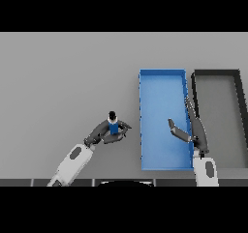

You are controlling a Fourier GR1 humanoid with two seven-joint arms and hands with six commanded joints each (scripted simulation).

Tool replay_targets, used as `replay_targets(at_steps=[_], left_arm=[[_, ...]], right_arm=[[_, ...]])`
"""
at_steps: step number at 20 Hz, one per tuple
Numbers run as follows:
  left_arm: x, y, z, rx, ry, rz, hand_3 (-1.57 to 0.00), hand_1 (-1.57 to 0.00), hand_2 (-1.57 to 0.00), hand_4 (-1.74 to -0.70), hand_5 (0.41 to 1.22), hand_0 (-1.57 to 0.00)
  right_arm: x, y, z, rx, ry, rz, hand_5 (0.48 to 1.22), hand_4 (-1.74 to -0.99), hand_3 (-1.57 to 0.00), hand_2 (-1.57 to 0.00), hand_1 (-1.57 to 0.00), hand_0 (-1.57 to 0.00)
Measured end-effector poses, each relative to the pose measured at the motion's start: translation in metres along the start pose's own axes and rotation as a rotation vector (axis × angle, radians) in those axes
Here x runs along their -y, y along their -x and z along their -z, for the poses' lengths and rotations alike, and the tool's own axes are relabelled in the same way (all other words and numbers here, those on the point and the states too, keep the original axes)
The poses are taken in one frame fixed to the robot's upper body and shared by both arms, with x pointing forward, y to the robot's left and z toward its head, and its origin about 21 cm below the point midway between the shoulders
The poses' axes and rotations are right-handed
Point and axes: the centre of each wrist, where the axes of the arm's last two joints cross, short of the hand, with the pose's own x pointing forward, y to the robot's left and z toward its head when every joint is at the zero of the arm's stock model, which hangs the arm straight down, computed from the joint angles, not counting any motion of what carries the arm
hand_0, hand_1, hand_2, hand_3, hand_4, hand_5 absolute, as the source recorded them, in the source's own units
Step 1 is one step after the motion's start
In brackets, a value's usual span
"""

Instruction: Pick up the blue pipe and place it into the blue bin.

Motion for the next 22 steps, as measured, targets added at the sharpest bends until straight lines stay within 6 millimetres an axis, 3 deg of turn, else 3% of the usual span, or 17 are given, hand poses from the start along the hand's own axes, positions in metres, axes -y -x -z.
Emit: replay_targets(at_steps=[1,3,7,11,18,19,22], left_arm=[[0.002,-0.002,0.002,0.001,0.014,0.004,-1.19,-1.15,-1.21,-1.58,1.062,-1.07],[0.008,-0.002,-0.002,0.026,0.02,0.023,-1.33,-1.3,-1.34,-1.53,1.119,-1.25],[0.012,-0.006,0.002,0.09,0.0,0.048,-1.47,-1.46,-1.48,-1.48,1.179,-1.44],[0.014,-0.033,0.011,0.211,-0.009,0.043,-1.53,-1.53,-1.53,-1.47,1.204,-1.52],[0.018,-0.081,0.019,0.315,0.075,0.051,-1.56,-1.56,-1.56,-1.47,1.217,-1.56],[0.019,-0.088,0.022,0.314,0.083,0.06,-1.56,-1.56,-1.56,-1.47,1.218,-1.56],[0.018,-0.09,0.021,0.282,0.095,0.074,-1.57,-1.57,-1.57,-1.47,1.22,-1.57]], right_arm=[[-0.001,0.002,0.002,-0.016,-0.002,0.006,0.66,-1.233,0.0,0.0,0.0,0.0],[-0.003,-0.001,0.0,-0.003,-0.004,0.01,0.651,-1.224,0.0,0.0,0.0,0.0],[-0.001,0.002,0.002,-0.017,-0.01,0.024,0.631,-1.217,0.0,0.0,0.0,0.0],[-0.002,-0.001,0.004,-0.018,-0.013,0.033,0.636,-1.226,0.0,0.0,0.0,0.0],[-0.002,0.0,0.004,-0.024,-0.008,-0.015,0.644,-1.17,0.0,0.0,0.0,0.0],[0.005,-0.001,0.006,-0.028,-0.001,-0.025,0.644,-1.161,0.0,0.0,0.0,0.0],[0.004,0.002,0.003,-0.008,-0.003,-0.017,0.643,-1.151,0.0,0.0,0.0,0.0]])
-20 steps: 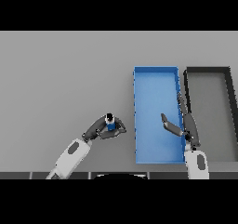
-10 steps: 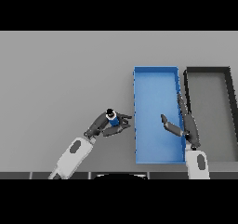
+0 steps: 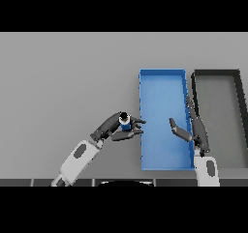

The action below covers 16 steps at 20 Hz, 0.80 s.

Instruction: Pick up the blue pipe and place it into the blue bin.

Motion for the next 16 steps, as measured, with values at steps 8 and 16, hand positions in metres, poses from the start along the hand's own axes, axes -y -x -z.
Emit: replay_targets(at_steps=[8,16], left_arm=[[0.005,0.001,0.004,-0.007,0.002,0.01,-1.57,-1.57,-1.57,-1.47,1.22,-1.57],[0.002,0.0,0.003,0.005,0.018,0.009,-1.57,-1.57,-1.57,-1.47,1.221,-1.57]], right_arm=[[-0.03,-0.018,-0.058,-0.022,0.226,-0.065,0.642,-1.184,0.0,0.0,0.0,0.0],[-0.004,-0.078,-0.047,0.134,-0.057,0.194,0.588,-1.228,0.0,-0.12,-0.02,0.0]])
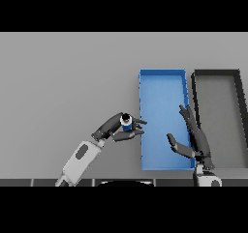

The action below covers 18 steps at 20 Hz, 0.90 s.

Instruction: Pick up the blue pipe and place it into the blue bin.

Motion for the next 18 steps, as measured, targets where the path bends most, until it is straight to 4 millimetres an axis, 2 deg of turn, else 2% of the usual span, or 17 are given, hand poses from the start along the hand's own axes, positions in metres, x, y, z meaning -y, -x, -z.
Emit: replay_targets(at_steps=[4,5,10,12,15,18], left_arm=[[0.003,-0.004,0.0,0.0,0.005,0.005,-1.57,-1.57,-1.57,-1.47,1.221,-1.57],[0.007,-0.003,0.004,-0.019,0.012,0.012,-1.57,-1.57,-1.57,-1.47,1.221,-1.57],[0.0,-0.001,-0.001,-0.001,0.011,0.024,-1.57,-1.57,-1.57,-1.47,1.221,-1.57],[-0.001,-0.005,0.003,0.002,0.014,0.015,-1.57,-1.57,-1.57,-1.47,1.221,-1.57],[-0.004,0.002,0.004,0.008,0.013,0.017,-1.57,-1.57,-1.57,-1.46,1.221,-1.57],[0.001,0.001,0.008,-0.001,0.034,-0.025,-1.57,-1.57,-1.57,-1.47,1.221,-1.57]], right_arm=[[-0.002,-0.026,0.034,-0.062,-0.2,-0.003,0.56,-1.261,0.0,-0.1,-0.01,0.0],[-0.007,-0.035,0.042,-0.067,-0.248,-0.028,0.558,-1.27,0.0,-0.09,-0.01,0.0],[-0.03,-0.06,0.07,0.007,-0.427,-0.102,0.559,-1.302,0.0,-0.04,0.0,0.0],[-0.042,-0.071,0.08,0.038,-0.495,-0.097,0.56,-1.294,0.0,-0.04,0.0,0.0],[-0.053,-0.086,0.091,0.08,-0.576,-0.103,0.554,-1.253,0.0,-0.05,0.0,0.0],[-0.067,-0.097,0.105,0.081,-0.627,-0.142,0.54,-1.223,0.0,-0.07,-0.02,-0.01]])
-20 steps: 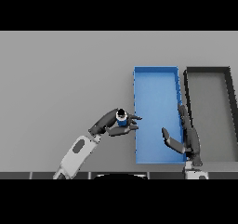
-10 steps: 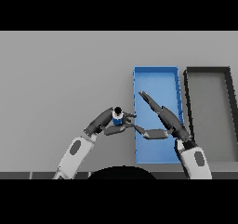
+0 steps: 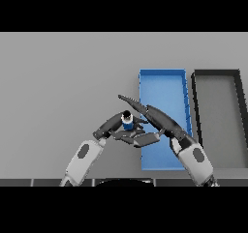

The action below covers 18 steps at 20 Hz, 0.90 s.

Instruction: Pick up the blue pipe and place it into the blue bin.

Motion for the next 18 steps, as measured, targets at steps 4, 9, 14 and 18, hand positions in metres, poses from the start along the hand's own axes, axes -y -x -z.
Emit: replay_targets(at_steps=[4,9,14,18], left_arm=[[-0.006,-0.002,-0.008,-0.01,-0.014,0.029,-1.57,-1.57,-1.57,-1.47,1.221,-1.57],[-0.006,0.004,-0.006,-0.033,-0.011,0.027,-1.57,-1.57,-1.57,-1.56,1.221,-1.57],[-0.004,-0.001,-0.006,-0.074,-0.019,0.012,-1.52,-1.57,-1.57,-1.68,1.221,-1.57],[-0.004,-0.001,-0.003,-0.033,-0.011,-0.041,-1.46,-1.57,-1.57,-1.71,1.221,-1.57]], right_arm=[[0.001,-0.002,0.02,-0.032,-0.059,-0.016,0.516,-1.184,0.0,-0.09,-0.04,-0.03],[0.002,-0.002,0.04,-0.043,-0.118,-0.041,0.489,-1.331,-0.4,-0.54,-0.53,-0.51],[-0.005,-0.002,0.056,-0.007,-0.142,0.004,0.65,-1.581,-1.02,-1.23,-1.22,-1.22],[-0.015,0.002,0.057,0.061,-0.144,0.054,0.987,-1.665,-1.3,-1.43,-1.43,-1.43]])
